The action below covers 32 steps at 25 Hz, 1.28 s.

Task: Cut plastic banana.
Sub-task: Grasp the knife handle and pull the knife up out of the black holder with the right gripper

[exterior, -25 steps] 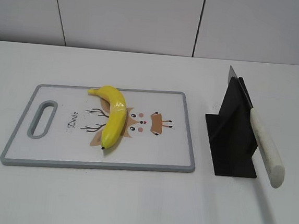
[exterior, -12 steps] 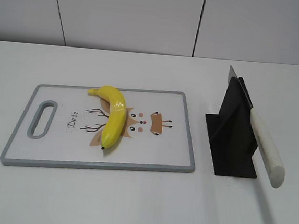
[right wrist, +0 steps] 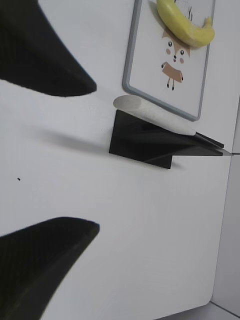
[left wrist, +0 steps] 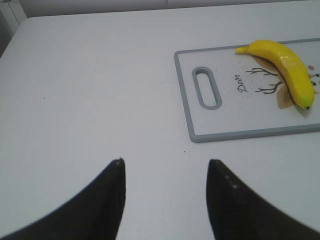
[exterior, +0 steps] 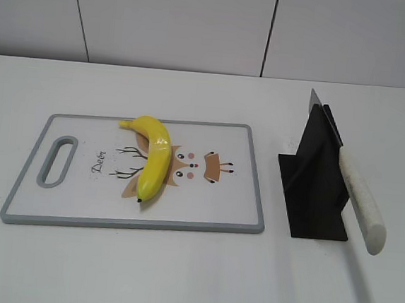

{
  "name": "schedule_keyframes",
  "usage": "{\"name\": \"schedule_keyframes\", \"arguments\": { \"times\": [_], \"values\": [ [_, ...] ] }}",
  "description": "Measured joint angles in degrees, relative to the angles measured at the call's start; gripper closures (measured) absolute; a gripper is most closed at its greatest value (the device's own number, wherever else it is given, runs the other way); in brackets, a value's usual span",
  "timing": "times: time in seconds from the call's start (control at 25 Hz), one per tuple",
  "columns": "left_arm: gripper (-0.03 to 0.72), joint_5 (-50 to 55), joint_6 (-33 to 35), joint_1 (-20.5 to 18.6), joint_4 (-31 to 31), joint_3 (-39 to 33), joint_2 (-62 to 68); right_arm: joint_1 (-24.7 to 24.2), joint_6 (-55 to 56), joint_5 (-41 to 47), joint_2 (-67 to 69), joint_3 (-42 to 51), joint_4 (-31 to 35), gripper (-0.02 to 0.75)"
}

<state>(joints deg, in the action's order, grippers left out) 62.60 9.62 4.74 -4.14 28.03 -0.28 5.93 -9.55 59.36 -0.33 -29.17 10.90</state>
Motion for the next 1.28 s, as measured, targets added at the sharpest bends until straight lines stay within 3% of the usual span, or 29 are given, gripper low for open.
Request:
{"name": "schedule_keyframes", "arguments": {
  "times": [0.24, 0.76, 0.96, 1.28],
  "values": [
    [0.209, -0.12, 0.0, 0.0, 0.0, 0.0, 0.0, 0.0, 4.21, 0.06, 3.48, -1.08, -1.37, 0.163],
    [0.209, -0.12, 0.0, 0.0, -0.06, 0.0, 0.0, 1.46, 7.23, 3.91, 31.78, -11.85, -2.18, 0.164],
    [0.209, -0.12, 0.0, 0.0, -0.06, 0.0, 0.0, 9.11, 11.83, 2.41, 38.93, -14.44, -2.99, 0.164],
    [0.209, -0.12, 0.0, 0.0, -0.06, 0.0, 0.0, 22.25, 20.74, 5.51, 52.79, -24.74, -10.28, 0.165]
  ]
}}
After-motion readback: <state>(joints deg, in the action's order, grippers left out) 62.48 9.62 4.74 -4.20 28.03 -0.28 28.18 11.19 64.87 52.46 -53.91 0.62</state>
